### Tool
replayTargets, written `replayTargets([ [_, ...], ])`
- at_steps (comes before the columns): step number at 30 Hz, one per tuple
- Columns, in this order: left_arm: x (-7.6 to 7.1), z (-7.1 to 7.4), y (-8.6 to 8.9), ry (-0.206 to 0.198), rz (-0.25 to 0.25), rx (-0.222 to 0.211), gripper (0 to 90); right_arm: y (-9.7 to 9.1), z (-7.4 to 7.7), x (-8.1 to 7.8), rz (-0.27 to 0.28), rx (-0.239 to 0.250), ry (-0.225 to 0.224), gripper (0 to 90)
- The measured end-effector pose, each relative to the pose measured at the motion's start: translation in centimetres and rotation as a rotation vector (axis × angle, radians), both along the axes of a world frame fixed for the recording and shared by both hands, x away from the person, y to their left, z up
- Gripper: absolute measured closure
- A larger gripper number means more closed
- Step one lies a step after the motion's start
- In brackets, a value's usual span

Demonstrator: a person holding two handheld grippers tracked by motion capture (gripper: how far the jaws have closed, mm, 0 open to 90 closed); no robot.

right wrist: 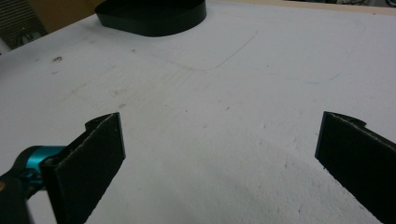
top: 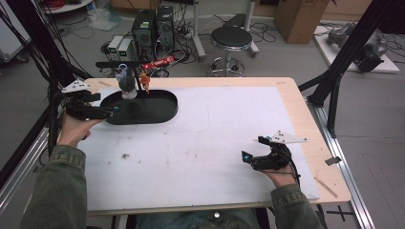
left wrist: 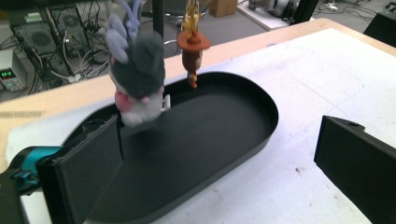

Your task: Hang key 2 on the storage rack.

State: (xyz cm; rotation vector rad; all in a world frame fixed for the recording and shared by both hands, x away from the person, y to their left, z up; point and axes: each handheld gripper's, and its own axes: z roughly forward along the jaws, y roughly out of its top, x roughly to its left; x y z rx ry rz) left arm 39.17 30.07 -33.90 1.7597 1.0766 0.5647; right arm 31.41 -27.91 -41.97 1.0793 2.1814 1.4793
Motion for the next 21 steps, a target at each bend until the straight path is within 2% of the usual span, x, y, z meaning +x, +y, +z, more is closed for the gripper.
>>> replayTargets([
  [5, -0.8, -1.4, -0.3, 0.011, -0.003, 0.009, 1.7, -0.1, 0.0, -0.1, -0.005, 0.003, -0.002, 0.4],
  [8, -1.3, -2.0, -0.6, 0.002, -0.002, 0.013, 1.7, -0.1, 0.1, -0.1, -0.005, 0.004, -0.001, 0.4],
  [13, -2.2, -2.5, -0.7, -0.001, 0.002, 0.014, 1.7, -0.1, 0.1, -0.1, -0.004, 0.003, -0.001, 0.4],
  [17, -2.6, -2.8, -0.6, 0.016, -0.001, 0.029, 1.7, -0.1, 0.1, -0.1, -0.004, 0.004, -0.001, 0.4],
  [21, -3.2, -3.1, -0.8, -0.008, 0.007, 0.02, 1.7, -0.1, 0.1, -0.1, -0.007, 0.005, -0.001, 0.4],
])
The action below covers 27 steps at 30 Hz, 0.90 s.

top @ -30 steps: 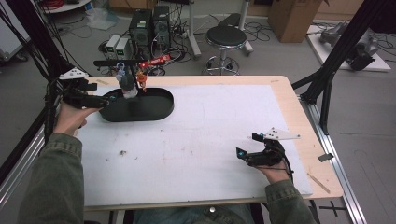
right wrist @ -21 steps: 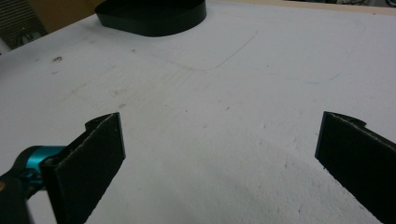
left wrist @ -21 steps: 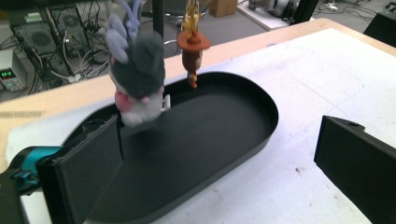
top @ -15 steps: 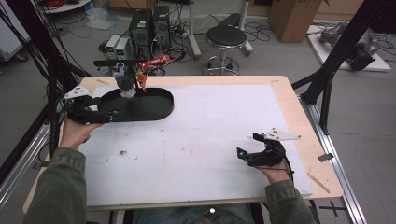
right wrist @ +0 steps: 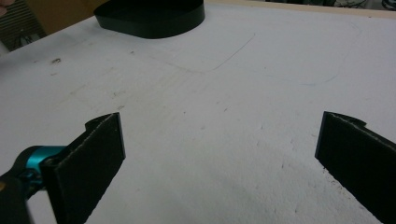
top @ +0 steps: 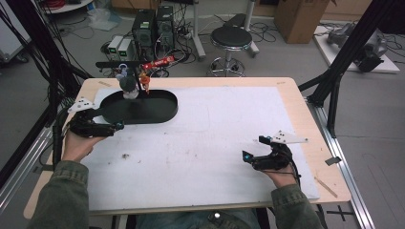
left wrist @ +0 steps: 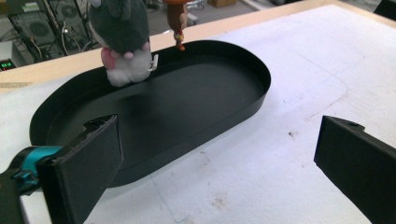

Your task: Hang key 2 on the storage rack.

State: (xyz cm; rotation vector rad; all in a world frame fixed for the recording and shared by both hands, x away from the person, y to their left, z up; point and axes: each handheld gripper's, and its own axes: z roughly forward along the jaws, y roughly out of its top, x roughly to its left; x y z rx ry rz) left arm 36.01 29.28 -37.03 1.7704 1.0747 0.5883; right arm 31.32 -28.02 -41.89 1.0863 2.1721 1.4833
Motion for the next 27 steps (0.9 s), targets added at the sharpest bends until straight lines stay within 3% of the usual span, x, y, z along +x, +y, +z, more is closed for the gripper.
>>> replayTargets([
  [3, -0.5, -0.6, 0.1, -0.002, 0.01, -0.004, 1.7, 0.0, 0.0, 0.0, -0.003, 0.0, -0.001, 0.4],
  [12, -3.1, -1.9, 0.9, -0.074, 0.06, -0.003, 1.7, -0.1, 0.0, 0.0, 0.002, -0.005, -0.001, 0.4],
  [15, -3.9, -2.1, 1.3, -0.055, 0.065, -0.005, 1.7, 0.0, -0.1, 0.0, 0.001, -0.007, -0.002, 0.4],
  [17, -4.4, -2.4, 1.4, -0.083, 0.068, -0.021, 1.7, 0.0, -0.1, 0.0, 0.0, -0.011, -0.001, 0.4],
  [23, -5.2, -3.4, 1.1, -0.054, 0.072, -0.02, 1.7, 0.2, -0.3, 0.2, 0.004, -0.027, 0.011, 0.4],
  [25, -5.7, -3.7, 0.8, -0.061, 0.074, -0.017, 1.7, 0.2, -0.2, 0.2, 0.003, -0.023, 0.01, 0.4],
  [27, -6.2, -3.9, 0.8, -0.084, 0.072, -0.043, 1.7, 0.1, -0.2, 0.2, 0.005, -0.017, 0.004, 0.4],
])
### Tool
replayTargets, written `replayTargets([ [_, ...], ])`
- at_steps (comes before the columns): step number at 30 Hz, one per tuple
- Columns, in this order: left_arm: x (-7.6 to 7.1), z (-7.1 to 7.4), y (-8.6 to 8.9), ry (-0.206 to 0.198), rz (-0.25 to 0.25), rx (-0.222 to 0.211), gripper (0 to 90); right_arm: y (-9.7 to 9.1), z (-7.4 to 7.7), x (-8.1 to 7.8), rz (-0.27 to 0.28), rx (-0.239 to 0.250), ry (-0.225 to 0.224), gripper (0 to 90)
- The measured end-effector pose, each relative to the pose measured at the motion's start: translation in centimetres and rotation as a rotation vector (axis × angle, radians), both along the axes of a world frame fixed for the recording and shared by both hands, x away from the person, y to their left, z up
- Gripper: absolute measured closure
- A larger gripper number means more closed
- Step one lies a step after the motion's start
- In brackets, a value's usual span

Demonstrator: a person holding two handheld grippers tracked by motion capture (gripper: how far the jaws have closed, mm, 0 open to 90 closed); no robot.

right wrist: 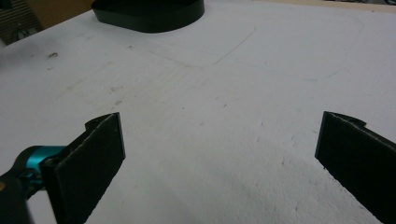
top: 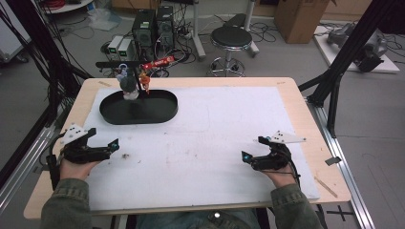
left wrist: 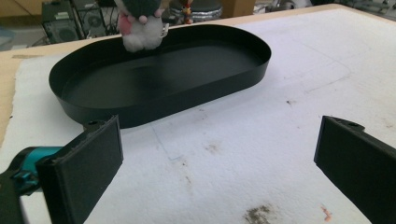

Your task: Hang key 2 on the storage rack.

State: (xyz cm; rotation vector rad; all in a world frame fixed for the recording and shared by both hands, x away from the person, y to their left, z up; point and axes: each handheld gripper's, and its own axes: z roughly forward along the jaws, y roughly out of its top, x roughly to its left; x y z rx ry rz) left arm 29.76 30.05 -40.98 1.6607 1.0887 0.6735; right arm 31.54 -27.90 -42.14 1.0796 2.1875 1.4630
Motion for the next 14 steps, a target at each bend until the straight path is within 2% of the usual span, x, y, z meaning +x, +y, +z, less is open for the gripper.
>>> replayTargets([
  [2, -0.5, -0.4, 0.1, -0.015, 0.005, 0.0, 1.7, 0.0, 0.0, 0.0, -0.001, 0.002, 0.004, 0.4],
  [7, -1.4, -1.4, 0.7, 0.023, 0.033, -0.007, 1.7, 0.0, 0.0, 0.0, -0.006, 0.005, 0.002, 0.4],
  [14, -1.6, -1.5, 1.1, 0.024, 0.024, -0.009, 1.7, -0.2, 0.0, 0.2, -0.017, 0.013, -0.002, 0.4],
])
